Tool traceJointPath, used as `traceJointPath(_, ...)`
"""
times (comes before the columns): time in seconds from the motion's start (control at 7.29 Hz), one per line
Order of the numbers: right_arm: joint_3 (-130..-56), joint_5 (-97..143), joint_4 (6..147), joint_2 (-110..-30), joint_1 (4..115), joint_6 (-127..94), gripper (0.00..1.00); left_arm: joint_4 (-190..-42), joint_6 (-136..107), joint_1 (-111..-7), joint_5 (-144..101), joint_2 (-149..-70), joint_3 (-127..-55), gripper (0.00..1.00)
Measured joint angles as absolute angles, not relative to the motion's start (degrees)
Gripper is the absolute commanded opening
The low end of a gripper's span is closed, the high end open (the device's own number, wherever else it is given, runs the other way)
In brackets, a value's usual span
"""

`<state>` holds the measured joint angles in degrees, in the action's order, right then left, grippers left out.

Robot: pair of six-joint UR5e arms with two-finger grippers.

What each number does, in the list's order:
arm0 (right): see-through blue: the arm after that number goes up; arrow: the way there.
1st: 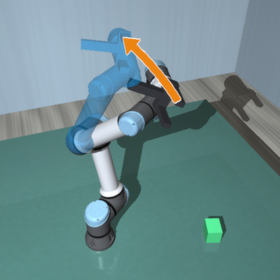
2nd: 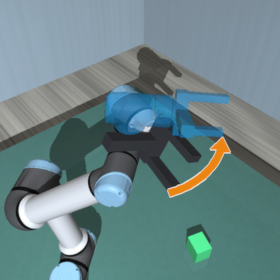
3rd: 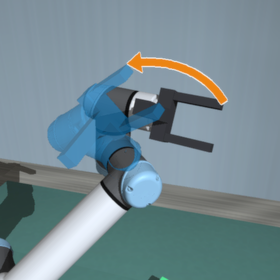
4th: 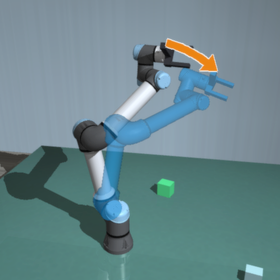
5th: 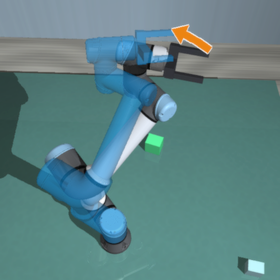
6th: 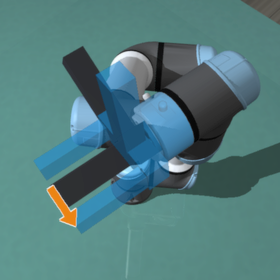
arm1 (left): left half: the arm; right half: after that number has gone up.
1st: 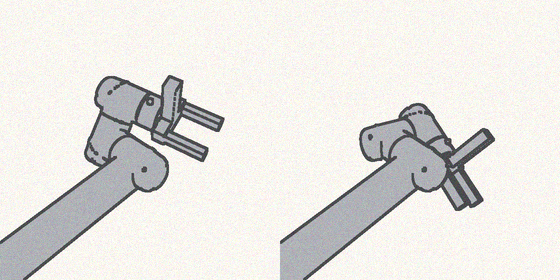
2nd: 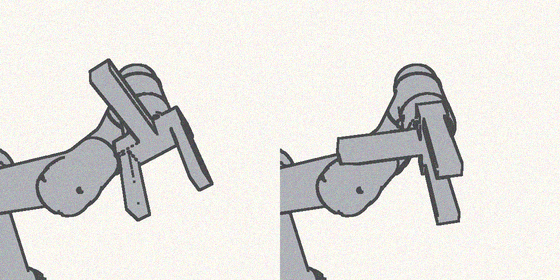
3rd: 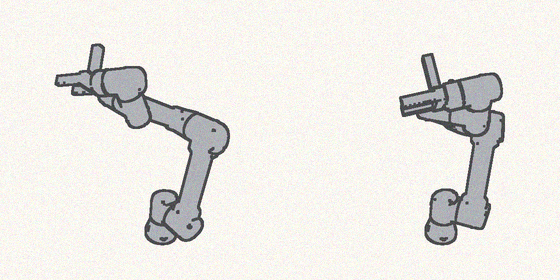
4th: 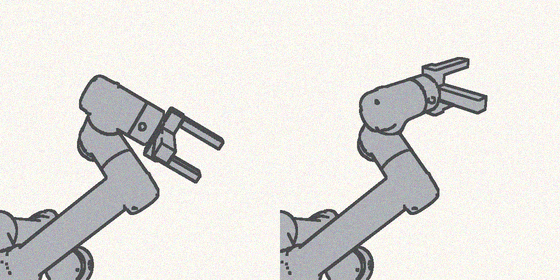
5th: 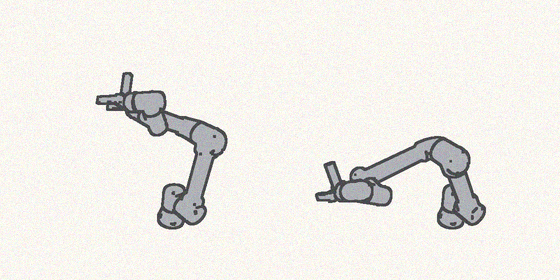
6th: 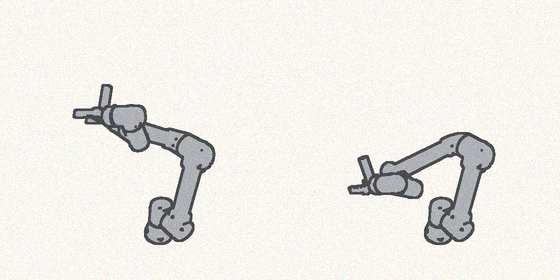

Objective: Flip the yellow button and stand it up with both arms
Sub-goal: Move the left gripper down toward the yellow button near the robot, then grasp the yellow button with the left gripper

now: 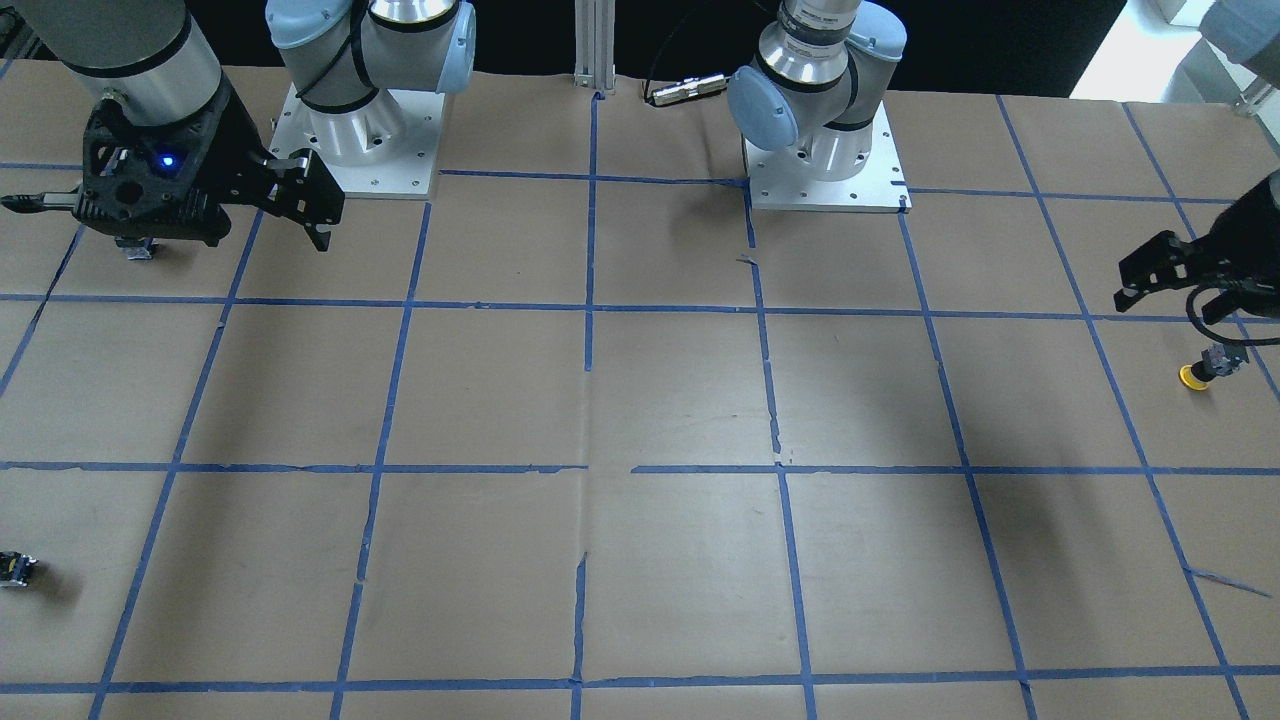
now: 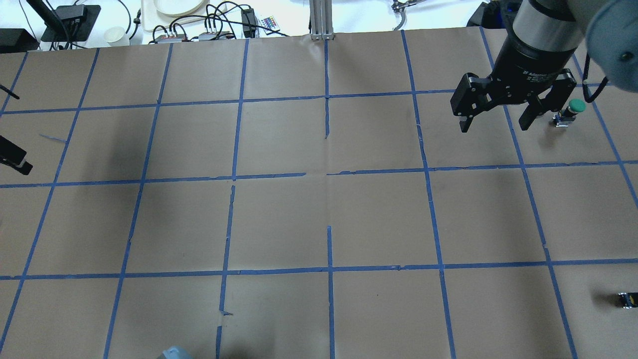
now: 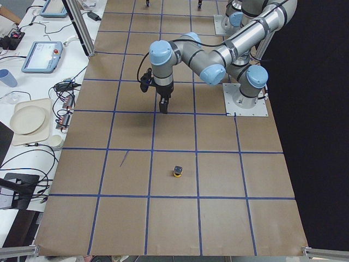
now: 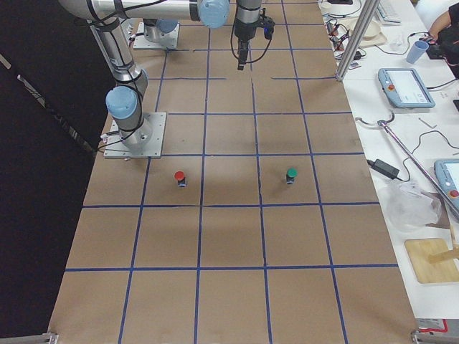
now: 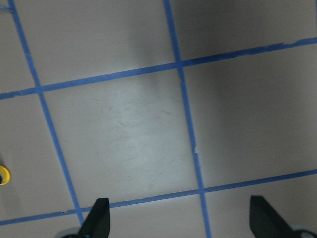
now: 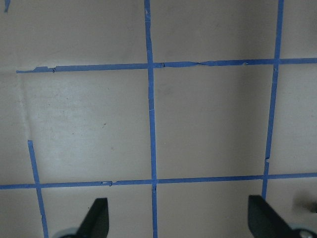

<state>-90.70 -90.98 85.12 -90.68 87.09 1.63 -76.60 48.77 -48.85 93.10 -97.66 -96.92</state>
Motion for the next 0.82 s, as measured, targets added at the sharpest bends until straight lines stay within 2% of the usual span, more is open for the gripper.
traceJointPath(0.82, -90.8, -90.9, 85.0, -90.6, 87.1, 1.6, 1.0, -57.8, 67.5, -33.1, 93.3, -113.3, -95.1, 1.0)
